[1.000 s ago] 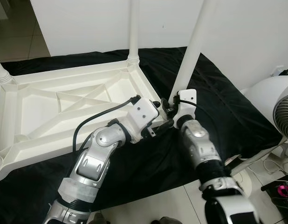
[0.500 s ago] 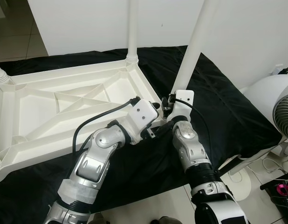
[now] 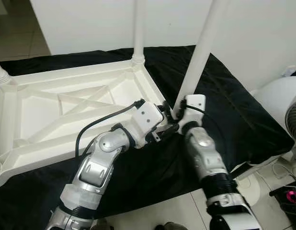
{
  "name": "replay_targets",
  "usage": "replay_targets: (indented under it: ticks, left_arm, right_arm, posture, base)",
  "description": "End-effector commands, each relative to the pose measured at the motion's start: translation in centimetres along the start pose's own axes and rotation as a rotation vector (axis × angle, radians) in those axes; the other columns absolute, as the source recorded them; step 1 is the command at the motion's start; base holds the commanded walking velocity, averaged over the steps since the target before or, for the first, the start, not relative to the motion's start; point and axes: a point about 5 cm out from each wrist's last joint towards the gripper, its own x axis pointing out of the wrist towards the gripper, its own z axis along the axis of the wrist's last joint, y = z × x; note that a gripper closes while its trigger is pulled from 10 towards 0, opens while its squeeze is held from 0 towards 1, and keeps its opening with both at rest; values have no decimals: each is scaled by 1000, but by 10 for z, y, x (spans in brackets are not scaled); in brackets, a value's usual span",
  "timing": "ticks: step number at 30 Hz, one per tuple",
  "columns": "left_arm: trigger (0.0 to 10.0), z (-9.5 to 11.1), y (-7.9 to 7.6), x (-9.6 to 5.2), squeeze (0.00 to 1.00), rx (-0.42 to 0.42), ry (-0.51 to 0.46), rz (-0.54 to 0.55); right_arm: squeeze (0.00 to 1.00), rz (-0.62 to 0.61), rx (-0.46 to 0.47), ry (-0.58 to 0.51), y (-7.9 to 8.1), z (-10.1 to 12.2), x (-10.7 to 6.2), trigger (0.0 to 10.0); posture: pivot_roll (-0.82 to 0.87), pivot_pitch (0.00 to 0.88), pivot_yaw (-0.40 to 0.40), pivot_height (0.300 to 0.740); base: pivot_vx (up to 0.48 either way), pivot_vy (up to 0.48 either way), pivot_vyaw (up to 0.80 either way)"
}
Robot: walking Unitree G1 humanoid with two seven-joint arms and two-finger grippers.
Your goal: Building children table
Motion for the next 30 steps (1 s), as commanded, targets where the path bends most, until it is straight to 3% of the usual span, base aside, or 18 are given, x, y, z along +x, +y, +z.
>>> replay_targets:
  ticks: [1, 6, 14, 27, 28, 30]
  left_arm:
    - [10000, 0, 3, -1, 0, 12, 6, 83]
    - [10000, 1, 4, 1, 0, 15, 3, 84]
    - [10000, 3, 8, 2, 0, 31, 1, 80]
    - [10000, 4, 9, 3, 0, 43, 4, 80]
    - [10000, 4, 9, 3, 0, 43, 3, 80]
    - [10000, 4, 10, 3, 0, 43, 3, 82]
  right_arm:
    - [0, 61, -9, 5, -4, -5, -3, 10000]
    - [0, 176, -47, 29, -19, -7, 1, 10000]
    - [0, 386, -101, 61, -17, -2, 12, 10000]
    - [0, 487, -152, 124, -19, -2, 23, 9647]
    - [0, 491, -157, 145, -19, -4, 25, 0]
    - [0, 494, -161, 169, -19, -8, 25, 0]
  posture:
    - [-16, 0, -48, 740]
    - [-24, 0, -36, 740]
    - [-21, 0, -22, 740]
    - [-14, 0, -19, 740]
    - [-12, 0, -19, 740]
    - [-12, 0, -19, 740]
  base:
    - [0, 0, 0]
    - [0, 0, 0]
    - [0, 0, 0]
    - [0, 0, 0]
    - [0, 0, 0]
    - [0, 0, 0]
